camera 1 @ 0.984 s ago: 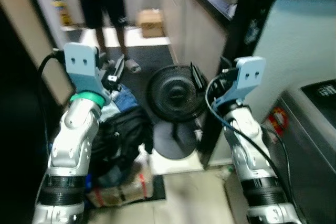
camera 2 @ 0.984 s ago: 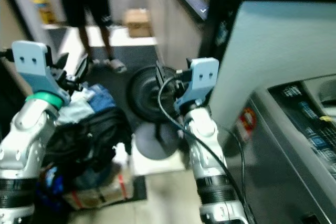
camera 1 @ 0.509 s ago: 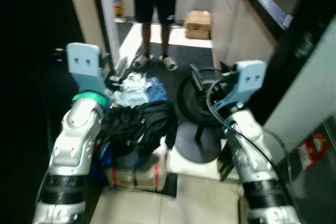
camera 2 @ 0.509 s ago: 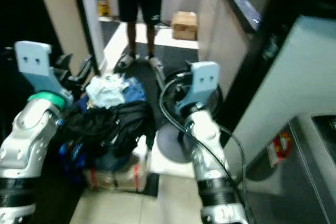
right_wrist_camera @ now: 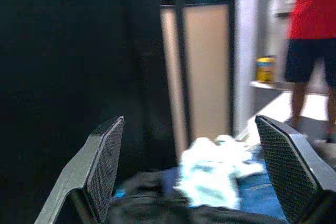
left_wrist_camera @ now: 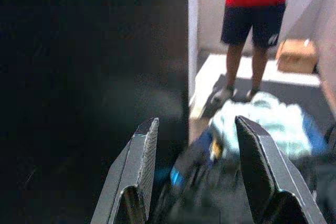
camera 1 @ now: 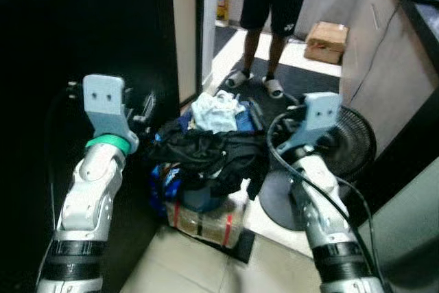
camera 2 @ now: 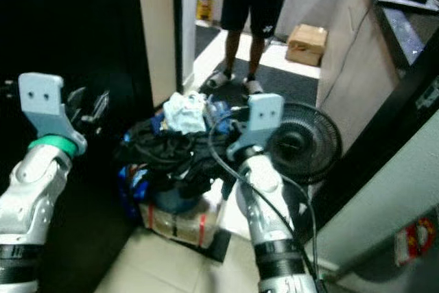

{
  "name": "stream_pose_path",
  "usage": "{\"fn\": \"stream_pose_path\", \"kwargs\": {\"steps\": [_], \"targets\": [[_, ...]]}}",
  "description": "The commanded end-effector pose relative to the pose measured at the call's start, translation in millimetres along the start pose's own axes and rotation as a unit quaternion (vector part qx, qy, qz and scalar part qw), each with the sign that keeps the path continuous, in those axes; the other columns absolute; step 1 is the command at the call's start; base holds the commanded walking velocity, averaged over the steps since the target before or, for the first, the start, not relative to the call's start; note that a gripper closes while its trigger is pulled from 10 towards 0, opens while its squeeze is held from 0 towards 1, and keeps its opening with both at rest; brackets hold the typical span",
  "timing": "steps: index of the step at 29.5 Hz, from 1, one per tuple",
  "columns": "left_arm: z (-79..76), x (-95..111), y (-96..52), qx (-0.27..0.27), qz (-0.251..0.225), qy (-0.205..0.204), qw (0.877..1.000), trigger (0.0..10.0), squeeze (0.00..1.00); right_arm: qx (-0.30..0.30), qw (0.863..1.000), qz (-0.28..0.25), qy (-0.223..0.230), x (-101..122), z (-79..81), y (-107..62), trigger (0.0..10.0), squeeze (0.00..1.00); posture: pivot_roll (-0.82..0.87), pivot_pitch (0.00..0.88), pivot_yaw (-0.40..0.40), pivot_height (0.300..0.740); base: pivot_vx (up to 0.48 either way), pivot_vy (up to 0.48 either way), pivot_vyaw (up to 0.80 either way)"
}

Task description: Clothes washing

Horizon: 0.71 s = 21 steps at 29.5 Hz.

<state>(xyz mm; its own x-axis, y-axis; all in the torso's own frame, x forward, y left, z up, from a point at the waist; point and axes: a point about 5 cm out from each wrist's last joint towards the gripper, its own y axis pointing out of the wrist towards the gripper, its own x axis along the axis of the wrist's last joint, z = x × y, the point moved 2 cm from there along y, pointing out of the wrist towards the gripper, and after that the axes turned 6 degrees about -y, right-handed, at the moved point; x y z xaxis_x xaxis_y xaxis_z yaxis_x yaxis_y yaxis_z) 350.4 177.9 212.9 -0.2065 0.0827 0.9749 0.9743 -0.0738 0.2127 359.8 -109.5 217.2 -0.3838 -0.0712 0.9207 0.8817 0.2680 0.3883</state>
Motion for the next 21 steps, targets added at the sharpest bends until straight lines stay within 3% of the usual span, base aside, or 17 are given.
{"fn": "stream_pose_path", "kwargs": {"steps": [1, 2, 5, 7, 8, 11, 14, 15, 16, 19, 21], "targets": [[0.9, -19, -4.0, 0.001, 0.029, 0.005, 1.000, 10.0, 0.00, -0.014, 1.000, -0.016, -0.004, 10, -7.1, 1.2, 10.0, 0.00, 0.08, 0.026, 0.017, 0.740, 0.000, 0.000, 0.79], [2.8, -35, -10.8, 0.002, 0.055, 0.014, 0.998, 10.0, 0.00, -0.017, 0.999, -0.031, -0.007, 19, -8.4, 4.7, 10.0, 0.00, 0.08, 0.026, 0.021, 0.740, 0.000, 0.000, 0.79], [4.3, -52, -18.6, 0.004, 0.082, 0.017, 0.996, 10.0, 0.00, -0.020, 0.999, -0.046, -0.009, 28, -9.6, 7.7, 10.0, 0.00, 0.08, 0.028, 0.023, 0.740, 0.000, 0.000, 0.78], [10.3, -107, -49.1, 0.015, 0.173, 0.026, 0.984, 10.0, 0.00, -0.027, 0.997, -0.078, -0.011, 48, -13.3, 14.2, 10.0, 0.00, 0.08, 0.029, 0.019, 0.740, 0.000, 0.000, 0.77], [10.3, -107, -49.1, 0.015, 0.173, 0.026, 0.984, 10.0, 0.00, -0.027, 0.997, -0.078, -0.011, 48, -13.3, 14.2, 10.0, 0.00, 0.08, 0.029, 0.019, 0.740, 0.000, 0.000, 0.77], [16.3, -163, -92.7, 0.027, 0.278, 0.022, 0.960, 10.0, 0.00, -0.034, 0.994, -0.099, -0.015, 60, -16.4, 17.7, 10.0, 0.00, 0.09, 0.027, 0.010, 0.740, 0.000, 0.000, 0.67], [17.3, -175, -103.5, 0.030, 0.302, 0.018, 0.953, 10.0, 0.00, -0.036, 0.994, -0.101, -0.017, 61, -17.1, 18.1, 10.0, 0.00, 0.09, 0.027, 0.009, 0.740, 0.000, 0.000, 0.48], [17.5, -201, -130.0, 0.022, 0.354, 0.030, 0.934, 10.0, 0.00, -0.040, 0.994, -0.099, -0.019, 61, -18.0, 18.9, 10.0, 0.00, 0.08, 0.026, 0.005, 0.740, 0.000, 0.000, 0.00], [16.2, -208, -138.9, 0.015, 0.369, 0.034, 0.929, 10.0, 0.00, -0.040, 0.994, -0.098, -0.020, 61, -18.0, 19.0, 10.0, 0.00, 0.08, 0.026, 0.005, 0.740, 0.000, 0.000, 0.00], [13.2, -214, -145.9, 0.006, 0.380, 0.041, 0.924, 10.0, 0.00, -0.042, 0.994, -0.097, -0.019, 61, -18.7, 19.3, 10.0, 0.00, 0.08, 0.026, 0.002, 0.740, 0.000, 0.000, 0.00], [10.0, -214, -142.8, 0.003, 0.374, 0.039, 0.926, 10.0, 0.00, -0.044, 0.994, -0.096, -0.019, 61, -19.1, 19.4, 10.0, 0.00, 0.08, 0.025, 0.001, 0.740, 0.000, 0.000, 0.00]]}}
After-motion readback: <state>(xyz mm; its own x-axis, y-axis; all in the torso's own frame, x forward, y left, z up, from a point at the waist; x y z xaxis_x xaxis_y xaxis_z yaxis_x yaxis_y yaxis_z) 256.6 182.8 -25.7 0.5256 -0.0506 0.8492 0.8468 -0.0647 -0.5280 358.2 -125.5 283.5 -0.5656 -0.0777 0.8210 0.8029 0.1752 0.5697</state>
